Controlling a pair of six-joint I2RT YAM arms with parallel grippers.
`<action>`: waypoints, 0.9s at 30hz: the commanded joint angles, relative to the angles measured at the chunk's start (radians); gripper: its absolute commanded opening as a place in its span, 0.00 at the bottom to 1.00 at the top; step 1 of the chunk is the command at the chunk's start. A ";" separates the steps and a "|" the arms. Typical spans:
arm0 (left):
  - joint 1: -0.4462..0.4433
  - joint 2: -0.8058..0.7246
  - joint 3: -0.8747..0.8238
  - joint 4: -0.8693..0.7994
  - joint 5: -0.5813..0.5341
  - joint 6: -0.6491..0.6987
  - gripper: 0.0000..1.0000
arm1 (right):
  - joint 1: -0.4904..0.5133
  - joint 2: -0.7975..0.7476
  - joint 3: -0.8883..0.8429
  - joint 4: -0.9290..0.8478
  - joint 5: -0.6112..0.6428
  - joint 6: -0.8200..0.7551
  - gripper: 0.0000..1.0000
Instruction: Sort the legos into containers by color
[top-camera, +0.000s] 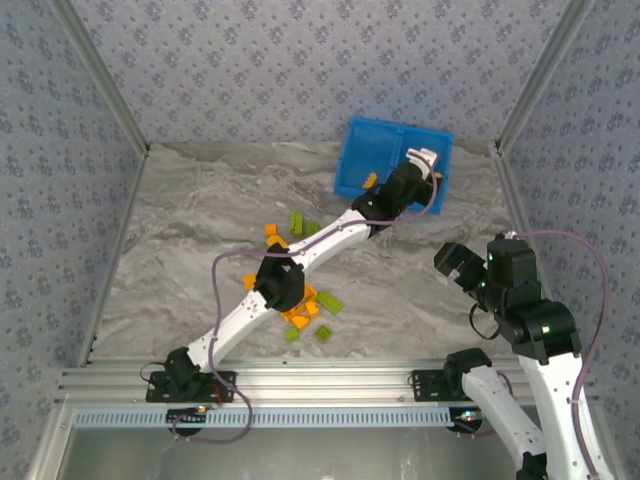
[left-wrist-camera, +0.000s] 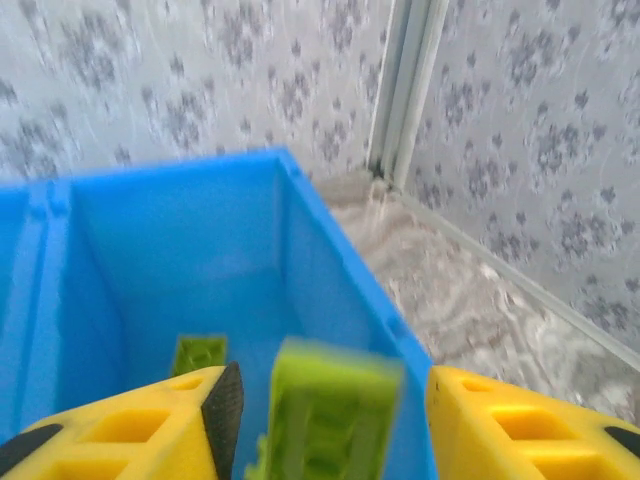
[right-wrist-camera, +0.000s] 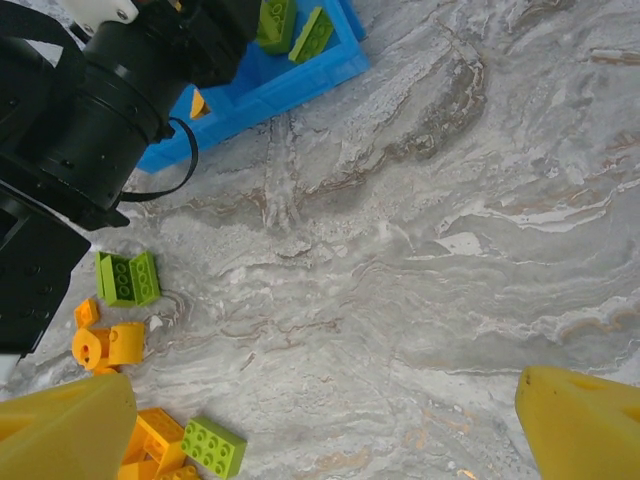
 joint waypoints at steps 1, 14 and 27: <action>0.023 0.014 0.050 0.105 -0.058 0.003 0.55 | -0.004 -0.010 0.034 -0.037 -0.009 -0.003 1.00; 0.035 -0.354 -0.058 -0.399 0.046 -0.070 0.80 | -0.003 -0.008 -0.012 0.008 -0.059 -0.019 1.00; 0.058 -1.316 -1.249 -0.510 0.130 0.029 0.97 | 0.268 0.106 -0.193 0.197 -0.294 -0.215 1.00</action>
